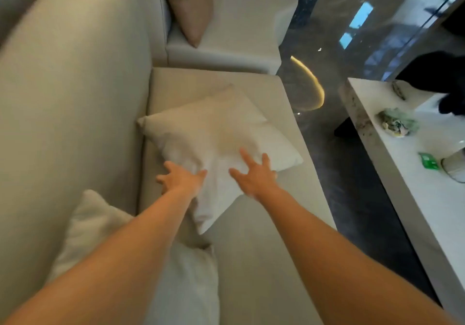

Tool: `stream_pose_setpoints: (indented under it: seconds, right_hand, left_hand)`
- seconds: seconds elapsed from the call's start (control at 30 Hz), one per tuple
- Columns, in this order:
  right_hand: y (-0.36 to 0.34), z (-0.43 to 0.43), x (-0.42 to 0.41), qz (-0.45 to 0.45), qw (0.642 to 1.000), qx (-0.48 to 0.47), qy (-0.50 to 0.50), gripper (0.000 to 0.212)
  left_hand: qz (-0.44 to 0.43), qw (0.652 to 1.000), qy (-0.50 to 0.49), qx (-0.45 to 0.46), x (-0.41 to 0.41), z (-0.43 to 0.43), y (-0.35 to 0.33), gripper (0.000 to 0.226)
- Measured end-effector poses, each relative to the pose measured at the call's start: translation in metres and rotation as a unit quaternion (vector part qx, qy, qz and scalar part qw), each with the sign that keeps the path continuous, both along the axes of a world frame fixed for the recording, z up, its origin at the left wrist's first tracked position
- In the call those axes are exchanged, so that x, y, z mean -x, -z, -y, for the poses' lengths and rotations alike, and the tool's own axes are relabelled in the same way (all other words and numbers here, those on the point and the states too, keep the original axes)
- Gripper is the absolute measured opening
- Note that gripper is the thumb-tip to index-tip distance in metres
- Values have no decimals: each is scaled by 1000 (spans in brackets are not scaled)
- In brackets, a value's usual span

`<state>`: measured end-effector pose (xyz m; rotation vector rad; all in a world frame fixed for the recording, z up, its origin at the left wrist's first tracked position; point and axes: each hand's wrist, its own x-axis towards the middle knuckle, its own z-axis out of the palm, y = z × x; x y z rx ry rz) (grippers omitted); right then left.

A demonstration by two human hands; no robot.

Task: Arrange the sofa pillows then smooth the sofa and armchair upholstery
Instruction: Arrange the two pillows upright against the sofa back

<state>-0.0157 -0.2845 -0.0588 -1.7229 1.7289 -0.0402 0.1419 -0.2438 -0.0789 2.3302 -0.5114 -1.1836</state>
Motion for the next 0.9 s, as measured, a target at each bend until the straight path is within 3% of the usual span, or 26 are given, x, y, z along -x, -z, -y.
stream_pose_setpoints:
  seconds: [0.13, 0.27, 0.4, 0.53, 0.67, 0.73, 0.8, 0.9]
  right_hand:
    - [70, -7, -11, 88, 995, -19, 52, 68]
    - [104, -16, -17, 138, 985, 28, 97, 64]
    - [92, -19, -21, 189, 971, 42, 140, 64]
    - [40, -3, -37, 231, 948, 12, 219, 64]
    - [-31, 16, -81, 411, 848, -125, 310, 55]
    - [-64, 16, -113, 434, 826, -184, 307, 39]
    - [-85, 9, -147, 451, 792, -270, 310, 21]
    - [-100, -14, -182, 490, 709, -374, 343, 32]
  left_hand:
    - [-97, 994, -49, 4, -1, 13, 76, 125]
    - [-124, 983, -58, 119, -7, 4, 107, 129]
    - [-74, 981, -70, 164, -1, 8, 81, 87]
    - [87, 984, 26, 152, -4, 28, -1, 46]
    - [306, 926, 165, 148, -42, 52, -109, 30]
    - [386, 885, 217, 142, -68, 52, -152, 31]
    - [431, 857, 248, 136, -95, 44, -180, 31]
    - [395, 864, 287, 123, -131, 14, -198, 31]
